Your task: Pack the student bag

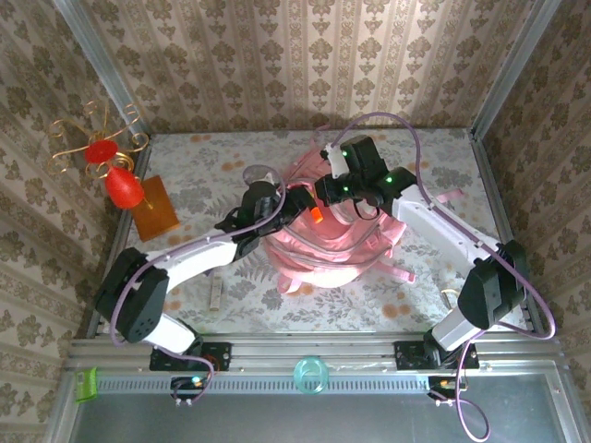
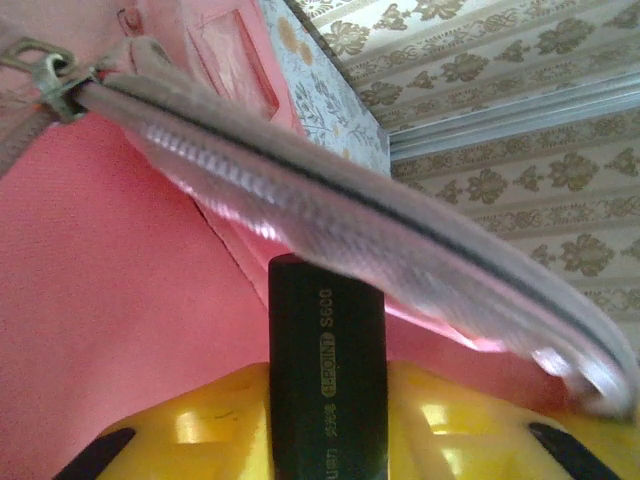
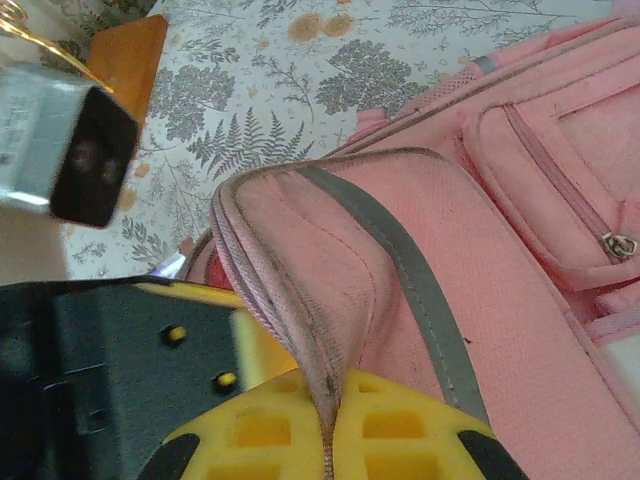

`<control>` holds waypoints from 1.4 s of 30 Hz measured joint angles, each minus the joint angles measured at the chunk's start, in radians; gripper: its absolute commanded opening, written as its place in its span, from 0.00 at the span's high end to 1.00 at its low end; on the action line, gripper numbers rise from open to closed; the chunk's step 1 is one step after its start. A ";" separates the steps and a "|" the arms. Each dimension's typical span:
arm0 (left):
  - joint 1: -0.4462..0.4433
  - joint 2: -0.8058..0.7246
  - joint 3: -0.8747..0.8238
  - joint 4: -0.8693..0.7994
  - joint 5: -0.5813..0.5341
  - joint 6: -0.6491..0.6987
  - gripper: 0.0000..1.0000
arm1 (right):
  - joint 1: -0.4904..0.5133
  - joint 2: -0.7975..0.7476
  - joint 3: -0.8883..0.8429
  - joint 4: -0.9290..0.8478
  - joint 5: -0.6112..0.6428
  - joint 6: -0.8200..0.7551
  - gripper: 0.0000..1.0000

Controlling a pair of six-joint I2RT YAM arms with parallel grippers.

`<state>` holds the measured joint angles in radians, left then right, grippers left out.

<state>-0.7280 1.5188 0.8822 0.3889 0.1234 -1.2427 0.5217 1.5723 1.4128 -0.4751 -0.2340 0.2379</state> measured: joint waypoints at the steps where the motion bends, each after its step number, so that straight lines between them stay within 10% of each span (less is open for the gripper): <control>1: 0.000 0.015 0.010 0.003 0.000 -0.005 0.53 | 0.000 0.000 0.000 0.000 0.000 0.002 1.00; 14: 0.023 -0.268 -0.019 -0.307 -0.023 0.273 0.33 | -0.029 0.007 0.028 -0.003 -0.002 -0.005 1.00; 19: 0.211 -0.440 -0.044 -0.635 -0.117 0.529 0.26 | -0.029 0.002 -0.009 0.034 -0.006 -0.030 1.00; 30: 0.402 -0.193 -0.130 -0.918 -0.219 0.734 0.18 | -0.036 -0.007 -0.074 0.127 -0.031 -0.033 1.00; 36: 0.432 -0.045 -0.127 -0.893 -0.207 0.784 0.26 | -0.051 -0.019 -0.113 0.171 -0.056 -0.029 1.00; 42: 0.463 0.017 -0.105 -0.842 -0.197 0.806 0.55 | -0.058 -0.031 -0.141 0.203 -0.068 -0.021 1.00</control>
<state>-0.2653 1.5356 0.7776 -0.4526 -0.0738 -0.4366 0.4637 1.5414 1.2720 -0.2726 -0.3016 0.2165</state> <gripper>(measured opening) 0.523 0.073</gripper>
